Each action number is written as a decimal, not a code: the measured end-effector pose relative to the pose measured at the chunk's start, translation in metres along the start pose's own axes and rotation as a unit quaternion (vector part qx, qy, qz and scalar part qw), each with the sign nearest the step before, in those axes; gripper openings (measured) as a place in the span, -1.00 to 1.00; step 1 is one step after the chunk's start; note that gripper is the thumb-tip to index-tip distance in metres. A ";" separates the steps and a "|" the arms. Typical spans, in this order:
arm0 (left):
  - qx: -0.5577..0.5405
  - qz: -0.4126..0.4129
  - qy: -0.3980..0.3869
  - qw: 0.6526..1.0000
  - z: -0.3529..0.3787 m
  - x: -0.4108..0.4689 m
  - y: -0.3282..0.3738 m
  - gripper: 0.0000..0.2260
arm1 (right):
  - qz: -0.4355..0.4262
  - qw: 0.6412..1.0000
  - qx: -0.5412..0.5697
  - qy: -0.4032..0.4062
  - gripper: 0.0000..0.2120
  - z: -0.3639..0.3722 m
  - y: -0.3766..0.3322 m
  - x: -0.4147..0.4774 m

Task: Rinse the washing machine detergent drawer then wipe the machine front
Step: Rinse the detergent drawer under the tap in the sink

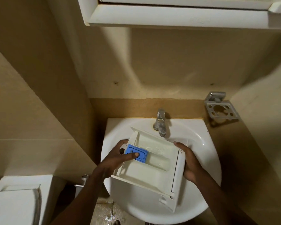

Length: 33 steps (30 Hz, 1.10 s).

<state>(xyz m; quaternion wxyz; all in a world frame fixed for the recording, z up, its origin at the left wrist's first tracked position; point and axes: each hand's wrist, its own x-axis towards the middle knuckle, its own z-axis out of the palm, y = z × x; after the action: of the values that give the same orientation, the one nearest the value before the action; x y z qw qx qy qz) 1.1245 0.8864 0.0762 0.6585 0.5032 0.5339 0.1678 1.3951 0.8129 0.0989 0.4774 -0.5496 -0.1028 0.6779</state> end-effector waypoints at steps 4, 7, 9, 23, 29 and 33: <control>0.006 0.005 0.007 1.000 0.001 0.004 0.000 -0.21 | -0.023 0.999 0.046 -0.011 -0.71 -0.008 0.009 0.002; -0.004 0.005 0.006 1.000 0.004 0.004 0.002 -0.20 | -0.044 0.998 0.008 0.041 -0.43 -0.016 0.011 0.007; -0.002 0.017 0.004 1.000 0.006 0.003 0.003 -0.20 | -0.070 0.995 -0.020 0.064 -0.46 -0.017 0.010 0.008; 0.164 0.198 0.037 0.966 0.020 -0.011 0.037 -0.30 | -0.208 0.967 -0.117 0.091 -0.31 -0.032 0.015 -0.003; 0.234 0.240 0.090 0.938 0.023 -0.006 0.028 -0.31 | -0.229 0.950 -0.136 0.161 -0.51 -0.033 0.011 -0.003; 0.256 0.282 0.105 0.919 0.026 -0.006 0.026 -0.36 | -0.263 0.937 -0.157 0.170 -0.45 -0.031 0.008 -0.010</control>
<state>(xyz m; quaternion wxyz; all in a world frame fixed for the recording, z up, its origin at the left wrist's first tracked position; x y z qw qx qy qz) 1.1535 0.8806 0.0987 0.3726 0.7640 0.4606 0.2557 1.4167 0.7889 0.0887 0.5562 -0.6783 -0.2659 0.3998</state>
